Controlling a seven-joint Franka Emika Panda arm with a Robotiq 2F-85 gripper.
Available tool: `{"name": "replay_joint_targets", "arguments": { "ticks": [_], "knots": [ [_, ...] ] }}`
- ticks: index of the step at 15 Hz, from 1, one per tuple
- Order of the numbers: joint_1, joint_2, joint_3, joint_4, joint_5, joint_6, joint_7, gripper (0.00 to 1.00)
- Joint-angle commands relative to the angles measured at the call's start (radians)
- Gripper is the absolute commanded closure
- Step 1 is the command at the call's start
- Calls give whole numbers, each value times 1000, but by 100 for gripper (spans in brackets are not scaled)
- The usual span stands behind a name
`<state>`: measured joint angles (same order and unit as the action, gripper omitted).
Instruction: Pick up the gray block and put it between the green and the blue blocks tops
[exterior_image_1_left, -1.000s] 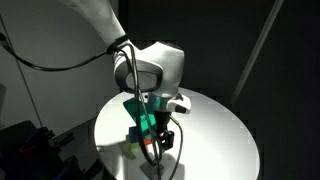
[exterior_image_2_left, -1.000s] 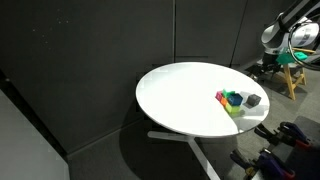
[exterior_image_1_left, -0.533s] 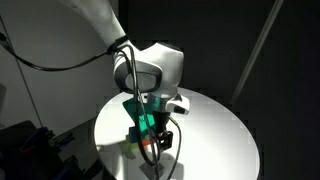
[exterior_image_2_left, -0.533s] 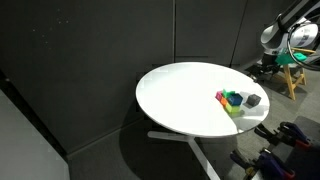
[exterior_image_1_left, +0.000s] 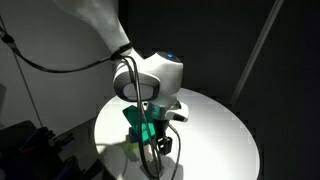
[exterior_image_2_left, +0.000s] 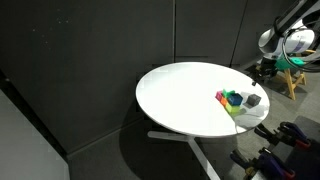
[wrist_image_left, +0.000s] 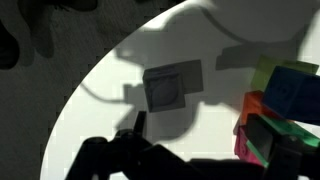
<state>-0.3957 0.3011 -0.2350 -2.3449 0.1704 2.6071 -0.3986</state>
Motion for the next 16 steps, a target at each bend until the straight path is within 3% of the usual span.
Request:
{"name": "replay_joint_targets", "arguments": {
  "ticks": [1, 9, 16],
  "knots": [
    [-41, 47, 33, 20, 20, 54, -58, 0],
    [-134, 144, 127, 37, 26, 197, -104, 0],
    [-250, 210, 237, 75, 21, 244, -125, 0]
  ]
}}
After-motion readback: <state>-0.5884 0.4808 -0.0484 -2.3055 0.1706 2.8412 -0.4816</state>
